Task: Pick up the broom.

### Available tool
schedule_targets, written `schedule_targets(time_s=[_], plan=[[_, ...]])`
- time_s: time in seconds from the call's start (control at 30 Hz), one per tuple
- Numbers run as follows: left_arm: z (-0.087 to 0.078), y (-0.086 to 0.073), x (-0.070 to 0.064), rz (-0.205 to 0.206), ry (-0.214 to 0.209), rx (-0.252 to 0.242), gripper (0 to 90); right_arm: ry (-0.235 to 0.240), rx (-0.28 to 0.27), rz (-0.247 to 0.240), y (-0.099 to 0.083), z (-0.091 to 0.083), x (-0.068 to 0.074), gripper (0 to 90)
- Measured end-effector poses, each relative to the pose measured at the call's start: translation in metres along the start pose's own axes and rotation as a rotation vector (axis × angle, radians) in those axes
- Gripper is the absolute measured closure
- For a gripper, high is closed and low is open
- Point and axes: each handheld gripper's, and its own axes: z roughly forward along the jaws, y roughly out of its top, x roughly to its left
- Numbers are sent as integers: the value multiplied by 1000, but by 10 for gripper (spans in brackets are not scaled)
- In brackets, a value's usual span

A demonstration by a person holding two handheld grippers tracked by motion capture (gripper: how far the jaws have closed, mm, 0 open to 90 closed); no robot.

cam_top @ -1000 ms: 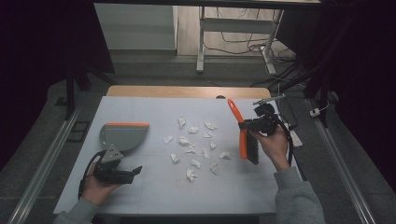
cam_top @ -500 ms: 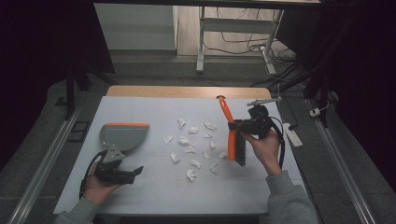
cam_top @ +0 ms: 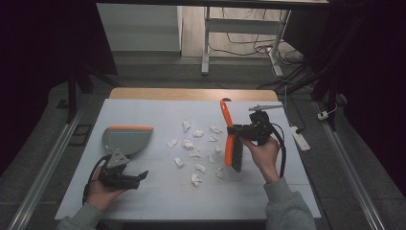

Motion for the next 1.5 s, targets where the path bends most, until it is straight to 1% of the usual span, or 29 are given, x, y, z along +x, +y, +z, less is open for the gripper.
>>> schedule_targets(time_s=[0.03,0.07,0.1,0.13,0.2,0.23,0.33,0.47,0.6,0.63,0.7,0.83,0.93,1.07,1.13,1.27,1.5], plan=[[0,1,-1,2,-4,-2,105,5,-14,14,0,1,1,701],[1,3,-2,1,-8,-7,105,5,-14,14,0,1,1,701],[1,5,-4,5,-13,-8,106,9,-34,35,0,2,2,701],[1,7,-6,11,-14,-12,106,9,-34,35,0,2,2,701],[3,13,-13,31,-19,-16,107,24,-72,71,-2,4,4,701],[4,16,-16,40,-22,-18,107,24,-72,71,-2,4,4,701],[9,26,-27,69,-37,-22,108,32,-95,80,-4,7,9,701],[17,42,-44,101,-66,-30,112,39,-108,88,-5,9,12,701],[25,59,-59,129,-91,-51,121,46,-117,87,-6,13,16,701],[27,63,-62,132,-103,-50,126,47,-118,92,-7,15,17,701],[33,70,-67,124,-124,-54,128,50,-120,92,-8,16,18,701],[43,80,-75,123,-141,-59,132,52,-114,93,-9,20,21,701],[49,85,-82,119,-155,-82,144,51,-119,93,-9,22,22,701],[55,91,-94,140,-159,-100,159,52,-135,94,-9,23,24,700],[57,93,-98,139,-162,-110,163,54,-142,95,-9,24,26,701],[62,98,-103,142,-162,-124,180,66,-174,105,-10,25,30,701],[74,103,-111,147,-161,-125,189,90,-186,139,-13,32,31,700]])
